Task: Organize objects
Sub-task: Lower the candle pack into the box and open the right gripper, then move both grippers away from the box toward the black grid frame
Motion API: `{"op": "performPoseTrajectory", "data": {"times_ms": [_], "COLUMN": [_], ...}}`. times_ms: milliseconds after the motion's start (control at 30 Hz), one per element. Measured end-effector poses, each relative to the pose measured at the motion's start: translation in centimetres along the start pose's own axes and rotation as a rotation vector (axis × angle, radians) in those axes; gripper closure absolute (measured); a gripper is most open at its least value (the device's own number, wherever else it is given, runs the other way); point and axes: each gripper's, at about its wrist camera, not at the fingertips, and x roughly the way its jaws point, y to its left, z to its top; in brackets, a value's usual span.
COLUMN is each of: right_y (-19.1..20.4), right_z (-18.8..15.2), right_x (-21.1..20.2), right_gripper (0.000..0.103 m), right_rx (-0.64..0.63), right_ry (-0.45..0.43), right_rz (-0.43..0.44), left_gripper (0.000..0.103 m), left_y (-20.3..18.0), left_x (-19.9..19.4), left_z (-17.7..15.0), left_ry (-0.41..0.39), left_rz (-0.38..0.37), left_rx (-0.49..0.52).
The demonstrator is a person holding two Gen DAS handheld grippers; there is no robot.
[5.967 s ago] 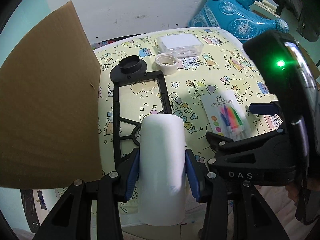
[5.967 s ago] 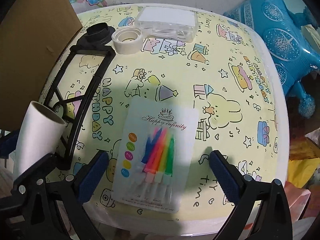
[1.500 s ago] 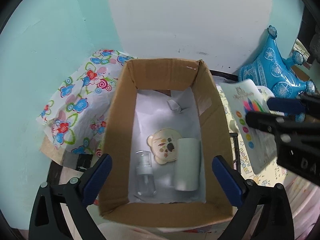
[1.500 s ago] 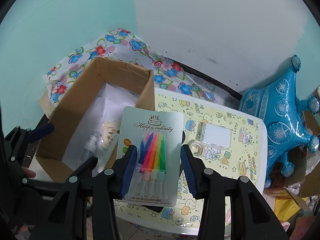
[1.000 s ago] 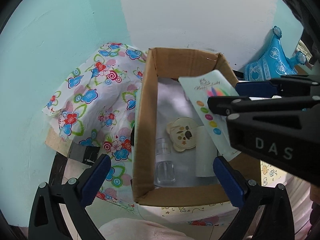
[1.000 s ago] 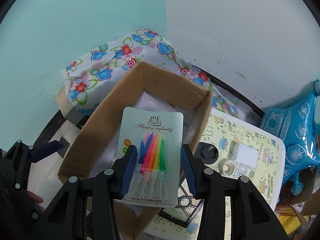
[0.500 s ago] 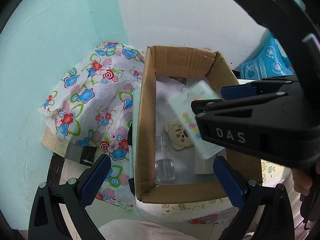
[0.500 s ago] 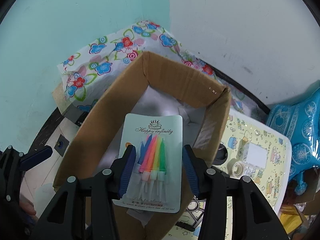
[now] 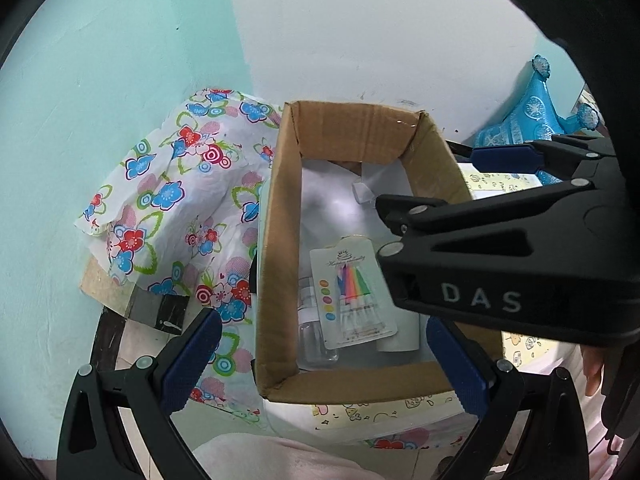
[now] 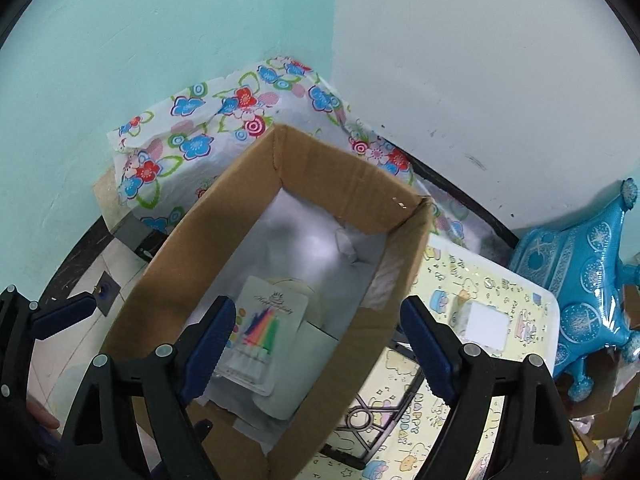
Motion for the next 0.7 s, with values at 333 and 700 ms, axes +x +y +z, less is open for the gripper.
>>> {"op": "performPoseTrajectory", "data": {"times_ms": [333,700], "right_y": [-2.5,-7.0], "right_z": [-2.6,-7.6], "right_x": [-3.7,-6.7], "right_gripper": [0.010,0.010], "right_rx": [0.031,0.101], "right_ry": [-0.028,0.016], "right_rz": [-0.044,-0.046], "left_gripper": [0.000,0.000], "left_y": [-3.8,-9.3], "left_x": [-2.6,-4.3], "left_z": [-0.3,-1.3], "left_ry": [-0.040,-0.053], "left_rz": [-0.004,-0.017], "left_rx": [0.040,0.105]}}
